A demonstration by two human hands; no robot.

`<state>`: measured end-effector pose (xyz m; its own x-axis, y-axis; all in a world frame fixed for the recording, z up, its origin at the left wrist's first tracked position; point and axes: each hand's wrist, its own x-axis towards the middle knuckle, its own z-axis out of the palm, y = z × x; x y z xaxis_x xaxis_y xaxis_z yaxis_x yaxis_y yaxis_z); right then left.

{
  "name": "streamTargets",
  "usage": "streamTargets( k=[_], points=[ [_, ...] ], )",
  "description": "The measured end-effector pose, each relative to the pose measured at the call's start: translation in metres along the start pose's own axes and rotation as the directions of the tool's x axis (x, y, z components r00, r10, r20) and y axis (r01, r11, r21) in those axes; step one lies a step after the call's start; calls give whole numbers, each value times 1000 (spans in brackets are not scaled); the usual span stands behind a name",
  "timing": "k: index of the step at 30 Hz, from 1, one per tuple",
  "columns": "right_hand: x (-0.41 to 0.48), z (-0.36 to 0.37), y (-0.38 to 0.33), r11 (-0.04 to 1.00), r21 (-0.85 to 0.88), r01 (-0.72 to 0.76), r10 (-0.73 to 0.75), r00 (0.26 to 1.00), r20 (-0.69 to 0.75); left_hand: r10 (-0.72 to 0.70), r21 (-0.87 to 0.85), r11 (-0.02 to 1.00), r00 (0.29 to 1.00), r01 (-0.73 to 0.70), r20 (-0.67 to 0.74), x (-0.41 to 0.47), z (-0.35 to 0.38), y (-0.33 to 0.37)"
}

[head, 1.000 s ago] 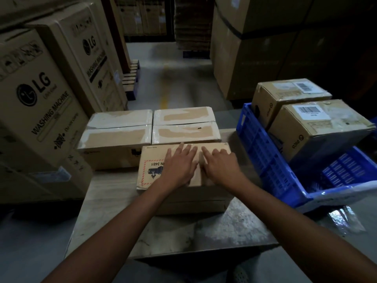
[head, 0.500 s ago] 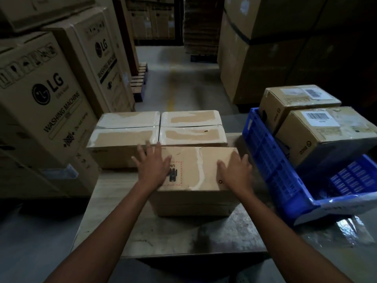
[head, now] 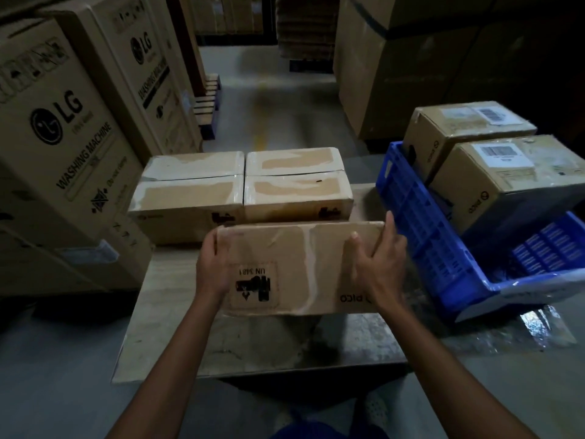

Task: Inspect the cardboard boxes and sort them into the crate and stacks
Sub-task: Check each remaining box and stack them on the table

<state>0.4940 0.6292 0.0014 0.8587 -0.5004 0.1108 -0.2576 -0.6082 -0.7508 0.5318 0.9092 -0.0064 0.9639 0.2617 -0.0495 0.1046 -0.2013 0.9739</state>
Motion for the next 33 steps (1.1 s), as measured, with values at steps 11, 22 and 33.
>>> streamTargets(
  k=[11, 22, 33],
  points=[
    [-53, 32, 49, 976, -100, -194, 208, 965, 161, -150, 103, 983, 988, 153, -37, -30, 4, -77],
    [-53, 74, 0, 843, -266, 467, -344, 849, 402, 267, 695, 508, 860, -508, 434, -32, 6, -71],
    [-43, 95, -23, 577, -397, 714, -185, 588, 788, 66, 779, 306, 828, -548, 557, -20, 7, -66]
  ],
)
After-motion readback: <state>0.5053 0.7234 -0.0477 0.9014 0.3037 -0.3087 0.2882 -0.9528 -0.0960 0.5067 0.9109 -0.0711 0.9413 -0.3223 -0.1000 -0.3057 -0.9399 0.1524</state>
